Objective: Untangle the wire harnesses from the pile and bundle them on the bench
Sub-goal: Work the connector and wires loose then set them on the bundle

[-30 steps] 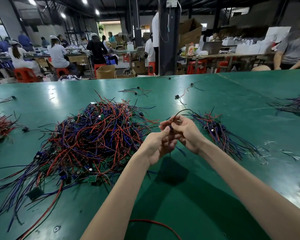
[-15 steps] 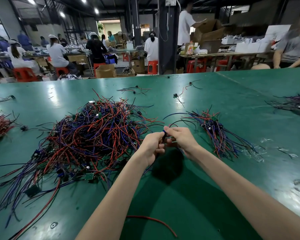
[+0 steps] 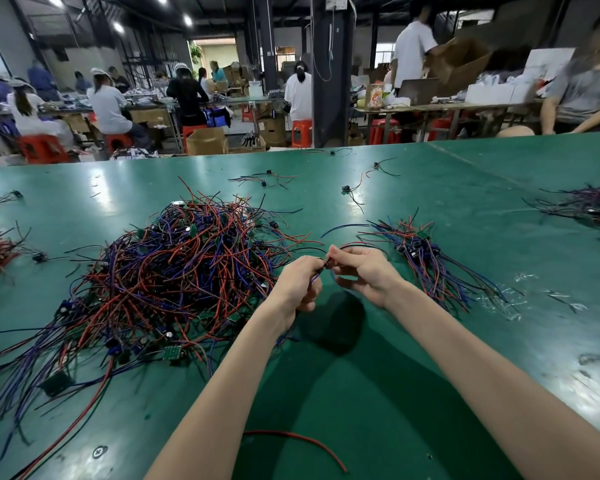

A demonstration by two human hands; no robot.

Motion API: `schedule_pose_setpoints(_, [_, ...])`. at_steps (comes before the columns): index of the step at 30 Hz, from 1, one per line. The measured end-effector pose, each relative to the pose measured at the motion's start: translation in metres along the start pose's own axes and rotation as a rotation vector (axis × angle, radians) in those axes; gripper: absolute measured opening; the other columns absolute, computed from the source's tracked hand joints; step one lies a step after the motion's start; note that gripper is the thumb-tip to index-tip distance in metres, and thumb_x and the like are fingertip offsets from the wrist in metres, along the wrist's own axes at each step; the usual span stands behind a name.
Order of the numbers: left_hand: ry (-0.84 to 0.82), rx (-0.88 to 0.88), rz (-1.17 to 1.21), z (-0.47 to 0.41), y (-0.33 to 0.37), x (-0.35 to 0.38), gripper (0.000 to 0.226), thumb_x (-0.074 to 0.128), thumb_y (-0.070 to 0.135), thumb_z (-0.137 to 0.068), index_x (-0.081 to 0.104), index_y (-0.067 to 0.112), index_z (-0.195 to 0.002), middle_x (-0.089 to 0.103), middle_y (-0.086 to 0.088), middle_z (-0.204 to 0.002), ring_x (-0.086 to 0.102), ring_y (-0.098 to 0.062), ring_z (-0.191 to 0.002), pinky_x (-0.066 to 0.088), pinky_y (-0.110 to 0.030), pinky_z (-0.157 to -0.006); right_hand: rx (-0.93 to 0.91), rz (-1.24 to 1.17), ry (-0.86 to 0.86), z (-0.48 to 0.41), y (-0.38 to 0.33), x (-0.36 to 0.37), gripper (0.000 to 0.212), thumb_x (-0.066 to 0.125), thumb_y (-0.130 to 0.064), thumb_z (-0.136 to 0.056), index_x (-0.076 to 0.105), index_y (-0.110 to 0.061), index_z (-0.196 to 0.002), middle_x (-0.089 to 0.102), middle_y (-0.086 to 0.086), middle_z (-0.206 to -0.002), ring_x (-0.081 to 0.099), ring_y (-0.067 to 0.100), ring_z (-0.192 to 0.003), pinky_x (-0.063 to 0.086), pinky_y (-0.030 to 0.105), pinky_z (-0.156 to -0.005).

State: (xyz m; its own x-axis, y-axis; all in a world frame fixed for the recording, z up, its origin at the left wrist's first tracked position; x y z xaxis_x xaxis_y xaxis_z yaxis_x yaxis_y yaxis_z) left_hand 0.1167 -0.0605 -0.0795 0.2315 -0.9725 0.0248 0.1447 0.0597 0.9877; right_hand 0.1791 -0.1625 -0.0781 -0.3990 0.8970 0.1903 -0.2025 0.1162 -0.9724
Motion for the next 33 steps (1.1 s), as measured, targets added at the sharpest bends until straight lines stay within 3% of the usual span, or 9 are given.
schedule_pose_setpoints(3, [-0.037,-0.03,0.008,0.0,-0.001,0.006,0.025,0.039,0.023,-0.094,0.058,0.01,-0.084,0.063,-0.003,-0.055,0.043,-0.013,-0.036,0.041,-0.02,-0.04,-0.018,-0.029,-0.008,-0.002,0.0,-0.002,0.015,0.066,-0.017,-0.085,0.06,-0.009,-0.074,0.064,-0.004,-0.057,0.053,0.006,-0.051,0.051,0.022,-0.055])
schedule_pose_setpoints(7, [0.011,0.025,0.059,-0.002,-0.001,0.003,0.027,0.051,0.022,-0.094,0.07,0.004,-0.09,0.072,-0.011,-0.083,0.067,-0.023,-0.067,0.058,-0.035,-0.064,-0.05,-0.016,-0.027,-0.001,0.001,0.001,0.017,0.07,-0.014,-0.082,0.061,-0.008,-0.069,0.062,-0.001,-0.056,0.052,0.01,-0.053,0.051,0.024,-0.057])
schedule_pose_setpoints(10, [0.087,0.095,0.063,-0.002,0.001,-0.004,0.019,0.054,0.009,-0.092,0.066,0.002,-0.079,0.069,-0.007,-0.068,0.062,-0.02,-0.058,0.056,-0.031,-0.058,-0.102,0.066,0.028,-0.001,-0.002,0.0,0.02,0.071,-0.017,-0.082,0.061,-0.01,-0.066,0.063,-0.002,-0.056,0.048,0.008,-0.052,0.045,0.02,-0.054])
schedule_pose_setpoints(14, [0.044,0.073,0.061,-0.001,0.0,-0.002,0.02,0.052,0.005,-0.092,0.064,0.005,-0.075,0.062,-0.003,-0.058,0.05,-0.01,-0.04,0.047,-0.021,-0.041,-0.172,0.038,0.183,-0.004,-0.013,-0.017,0.02,0.071,-0.016,-0.083,0.062,-0.009,-0.067,0.063,-0.005,-0.054,0.045,0.004,-0.045,0.044,0.017,-0.046])
schedule_pose_setpoints(27, [0.059,0.051,-0.199,-0.006,-0.002,-0.007,0.012,0.052,0.011,-0.089,0.056,0.011,-0.077,0.053,0.0,-0.065,0.028,-0.007,-0.035,0.022,-0.016,-0.035,-0.172,-0.067,0.391,-0.018,-0.015,-0.063,0.017,0.075,-0.018,-0.08,0.064,-0.007,-0.074,0.062,0.001,-0.058,0.047,0.003,-0.04,0.045,0.018,-0.041])
schedule_pose_setpoints(31, [0.063,0.062,-0.213,-0.007,-0.002,-0.01,0.011,0.054,0.011,-0.088,0.056,0.011,-0.077,0.052,0.001,-0.063,0.028,-0.007,-0.035,0.021,-0.015,-0.035,-0.208,0.024,0.462,-0.019,-0.018,-0.072,0.022,0.079,-0.018,-0.076,0.061,-0.008,-0.07,0.06,0.005,-0.065,0.053,0.007,-0.05,0.046,0.019,-0.042])
schedule_pose_setpoints(33, [0.067,0.064,-0.229,-0.007,-0.003,-0.012,0.011,0.054,0.011,-0.088,0.057,0.011,-0.077,0.052,0.001,-0.063,0.029,-0.006,-0.034,0.021,-0.015,-0.035,-0.253,0.166,0.515,-0.017,-0.022,-0.075,0.025,0.081,-0.023,-0.073,0.06,-0.01,-0.068,0.061,0.004,-0.067,0.055,0.006,-0.044,0.049,0.022,-0.044])
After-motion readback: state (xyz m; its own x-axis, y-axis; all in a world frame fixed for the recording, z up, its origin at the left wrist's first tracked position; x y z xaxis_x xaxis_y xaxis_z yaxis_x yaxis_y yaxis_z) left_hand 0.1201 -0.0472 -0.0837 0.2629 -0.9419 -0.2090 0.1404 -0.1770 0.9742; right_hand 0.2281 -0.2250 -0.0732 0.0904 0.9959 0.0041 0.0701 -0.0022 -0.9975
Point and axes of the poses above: each hand's wrist, its own z-axis away from the middle knuckle, its own x-axis out of the palm, y = z × x, the point moved 8 cm from there along -z, towards the middle knuckle
